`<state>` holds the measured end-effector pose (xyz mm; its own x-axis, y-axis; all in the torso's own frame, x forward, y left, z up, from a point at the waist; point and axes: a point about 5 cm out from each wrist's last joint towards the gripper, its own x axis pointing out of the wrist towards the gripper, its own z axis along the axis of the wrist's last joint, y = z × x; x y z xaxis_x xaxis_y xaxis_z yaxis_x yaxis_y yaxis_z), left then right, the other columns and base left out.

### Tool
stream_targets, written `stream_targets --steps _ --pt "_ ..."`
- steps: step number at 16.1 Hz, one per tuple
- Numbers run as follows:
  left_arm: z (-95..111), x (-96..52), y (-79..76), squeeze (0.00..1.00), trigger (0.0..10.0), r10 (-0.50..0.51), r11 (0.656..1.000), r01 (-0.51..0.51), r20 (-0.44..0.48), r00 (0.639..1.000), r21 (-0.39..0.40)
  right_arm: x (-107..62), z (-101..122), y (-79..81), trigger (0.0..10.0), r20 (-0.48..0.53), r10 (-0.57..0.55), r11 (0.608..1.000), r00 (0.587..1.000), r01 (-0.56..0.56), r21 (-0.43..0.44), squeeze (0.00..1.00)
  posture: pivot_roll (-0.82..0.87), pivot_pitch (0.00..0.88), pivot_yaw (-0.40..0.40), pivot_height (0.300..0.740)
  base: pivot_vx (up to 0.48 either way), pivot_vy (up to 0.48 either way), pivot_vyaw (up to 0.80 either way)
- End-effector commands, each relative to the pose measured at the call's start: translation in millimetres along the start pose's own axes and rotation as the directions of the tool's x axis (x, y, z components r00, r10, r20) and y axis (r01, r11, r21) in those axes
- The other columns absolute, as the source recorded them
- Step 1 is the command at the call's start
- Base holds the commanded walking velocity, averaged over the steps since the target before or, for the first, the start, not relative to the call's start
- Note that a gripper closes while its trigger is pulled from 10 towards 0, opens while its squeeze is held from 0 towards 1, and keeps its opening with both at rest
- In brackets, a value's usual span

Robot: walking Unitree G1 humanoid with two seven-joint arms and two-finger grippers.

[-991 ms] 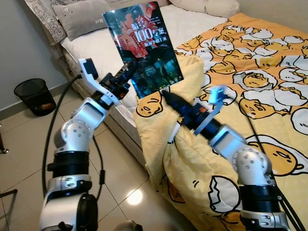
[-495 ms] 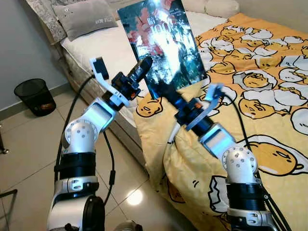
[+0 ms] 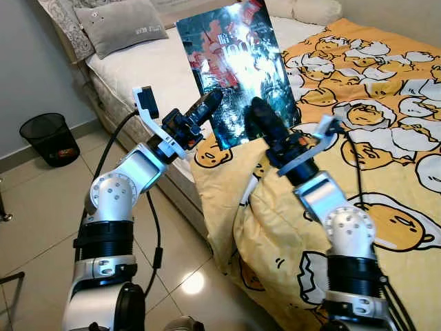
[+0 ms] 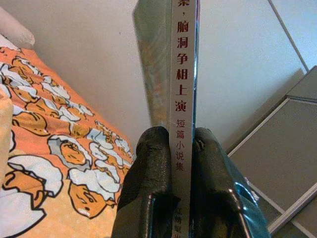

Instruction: Clean up the room

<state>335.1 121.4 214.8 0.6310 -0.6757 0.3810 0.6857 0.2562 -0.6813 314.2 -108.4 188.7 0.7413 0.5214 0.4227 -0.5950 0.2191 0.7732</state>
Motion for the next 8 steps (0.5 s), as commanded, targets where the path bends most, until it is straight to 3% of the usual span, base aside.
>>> stream_targets --steps 1,2,3,8 --pt "3.4 -6.0 1.5 0.0 0.0 0.011 1.0 -0.011 -0.011 1.0 0.026 6.3 14.5 9.6 7.3 0.05 0.05 0.998 0.998 -0.048 -0.026 0.0 -0.03 0.0 0.091 0.74 0.0 0.0 0.0" --pt "4.0 -6.8 2.0 0.0 0.0 0.012 0.999 -0.012 -0.016 1.0 0.031 6.2 16.9 9.7 5.0 0.052 0.051 0.998 0.997 -0.05 -0.032 0.0 -0.03 0.0 0.09 0.74 0.0 0.0 0.0" --pt "5.8 -8.8 3.9 0.0 0.0 0.022 0.999 -0.021 -0.018 1.0 0.046 5.1 20.7 9.7 4.2 0.049 0.058 0.997 0.997 -0.055 -0.045 0.0 -0.03 0.0 0.088 0.74 0.0 0.0 0.0" --pt "10.4 -11.3 4.9 0.0 0.0 0.028 0.998 -0.027 -0.013 1.0 0.058 5.4 15.2 15.2 2.3 -0.036 0.105 0.992 0.994 -0.108 -0.067 0.0 -0.01 0.0 0.073 0.74 0.0 0.0 0.0"
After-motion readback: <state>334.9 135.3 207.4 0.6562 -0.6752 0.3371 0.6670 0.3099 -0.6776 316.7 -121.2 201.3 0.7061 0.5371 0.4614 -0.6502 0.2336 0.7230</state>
